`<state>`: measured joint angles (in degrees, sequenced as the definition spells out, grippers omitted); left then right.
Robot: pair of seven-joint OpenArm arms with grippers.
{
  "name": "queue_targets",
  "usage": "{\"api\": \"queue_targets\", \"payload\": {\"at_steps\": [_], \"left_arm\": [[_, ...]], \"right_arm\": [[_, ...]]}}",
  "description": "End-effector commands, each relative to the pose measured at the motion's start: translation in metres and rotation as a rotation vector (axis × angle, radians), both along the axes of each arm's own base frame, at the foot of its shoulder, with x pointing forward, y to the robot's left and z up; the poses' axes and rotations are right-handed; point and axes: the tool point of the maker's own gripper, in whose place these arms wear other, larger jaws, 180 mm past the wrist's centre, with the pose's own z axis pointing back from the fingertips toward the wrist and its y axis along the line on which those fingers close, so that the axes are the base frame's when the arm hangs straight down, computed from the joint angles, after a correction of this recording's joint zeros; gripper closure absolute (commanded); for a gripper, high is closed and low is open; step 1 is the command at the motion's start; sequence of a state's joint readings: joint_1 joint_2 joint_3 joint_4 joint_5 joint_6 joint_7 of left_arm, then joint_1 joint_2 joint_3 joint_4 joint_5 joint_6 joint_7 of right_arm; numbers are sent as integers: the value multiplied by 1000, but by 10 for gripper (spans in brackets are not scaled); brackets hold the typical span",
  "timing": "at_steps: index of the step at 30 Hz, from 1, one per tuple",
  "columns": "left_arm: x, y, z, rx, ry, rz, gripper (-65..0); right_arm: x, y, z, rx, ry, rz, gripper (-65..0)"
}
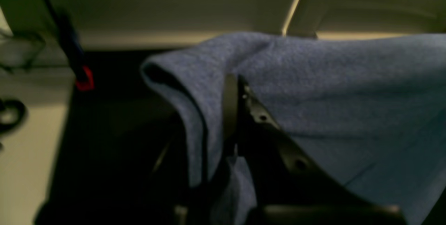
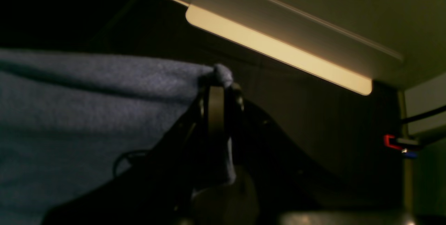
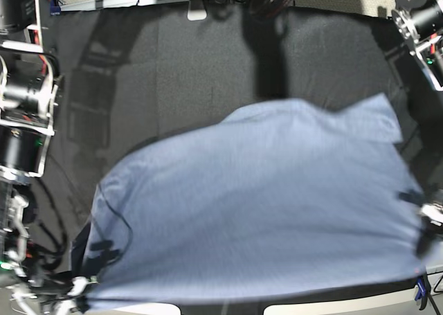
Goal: Layout the t-shirt on the table in an organized manner, then fold the t-shirt properly
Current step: 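Lift the shirt high with both grippers and swing it across the table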
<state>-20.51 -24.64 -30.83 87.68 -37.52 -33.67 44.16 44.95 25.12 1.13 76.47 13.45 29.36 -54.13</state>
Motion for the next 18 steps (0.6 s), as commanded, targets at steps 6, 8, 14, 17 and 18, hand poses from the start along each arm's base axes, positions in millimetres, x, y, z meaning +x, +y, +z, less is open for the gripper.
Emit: {"api": "queue_targets", "payload": {"at_steps": [6, 8, 14, 17, 18], "left_arm": [[-10, 9, 51, 39, -134, 23, 0], [-14, 10, 60, 55, -158, 32, 0], [-33, 30, 90, 67, -232, 125, 0], [-45, 38, 96, 85, -250, 157, 0], [-49, 39, 95, 92, -248, 164, 0]], "right_arm": [[-10, -20, 53, -15, -100, -10, 0], [-16, -24, 60, -18, -106, -4, 0], [-34, -32, 85, 9, -143, 37, 0], [-44, -32, 105, 83, -200, 96, 0], [-48, -33, 111, 115, -221, 113, 0]]}}
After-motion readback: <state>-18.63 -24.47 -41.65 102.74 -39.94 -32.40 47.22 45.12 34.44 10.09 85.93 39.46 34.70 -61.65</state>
